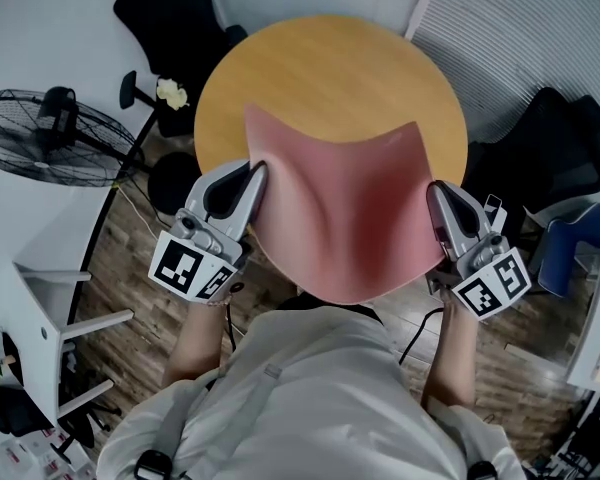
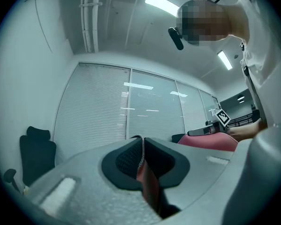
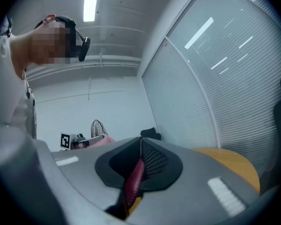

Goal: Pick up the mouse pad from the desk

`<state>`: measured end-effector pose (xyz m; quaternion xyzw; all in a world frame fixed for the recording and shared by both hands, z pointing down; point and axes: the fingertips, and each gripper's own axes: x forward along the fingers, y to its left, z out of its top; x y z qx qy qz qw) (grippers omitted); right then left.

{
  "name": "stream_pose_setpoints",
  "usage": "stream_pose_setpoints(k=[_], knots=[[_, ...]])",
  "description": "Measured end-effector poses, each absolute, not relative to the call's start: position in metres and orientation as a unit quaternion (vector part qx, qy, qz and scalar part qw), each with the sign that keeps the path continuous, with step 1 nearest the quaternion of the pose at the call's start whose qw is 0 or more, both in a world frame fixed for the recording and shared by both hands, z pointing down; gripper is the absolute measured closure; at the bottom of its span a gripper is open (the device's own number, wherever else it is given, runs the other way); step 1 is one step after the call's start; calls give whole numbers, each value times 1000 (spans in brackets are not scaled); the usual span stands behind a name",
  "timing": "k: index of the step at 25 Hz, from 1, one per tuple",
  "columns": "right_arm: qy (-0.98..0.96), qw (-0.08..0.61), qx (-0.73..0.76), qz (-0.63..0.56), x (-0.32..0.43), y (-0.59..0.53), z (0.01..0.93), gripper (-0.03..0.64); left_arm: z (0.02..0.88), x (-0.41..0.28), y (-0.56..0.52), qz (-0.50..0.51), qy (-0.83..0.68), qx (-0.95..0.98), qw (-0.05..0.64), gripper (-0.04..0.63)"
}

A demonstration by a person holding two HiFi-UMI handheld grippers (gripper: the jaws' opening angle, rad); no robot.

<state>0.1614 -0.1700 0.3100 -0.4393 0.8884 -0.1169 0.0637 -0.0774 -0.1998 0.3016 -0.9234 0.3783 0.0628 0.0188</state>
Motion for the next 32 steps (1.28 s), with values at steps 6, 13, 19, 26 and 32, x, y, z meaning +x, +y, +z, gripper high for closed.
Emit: stream_pose_setpoints(k=[6,13,19,26,32], knots=[[893,66,-433,-100,156,-166,287,603,278,-76,-196,77,371,-925,31,575],[895,68,-432,-91,154,-160,274,603,261,-75,-189,84,367,-926,40,575],[894,65,-434,-88,152,-157,272,603,261,-76,-187,84,366,-926,38,575],[895,62,-434,-86,151,-158,273,603,262,-77,-188,84,367,-926,37,575],[895,61,-434,-84,149,-160,272,603,262,-80,-190,85,369,-925,37,575]])
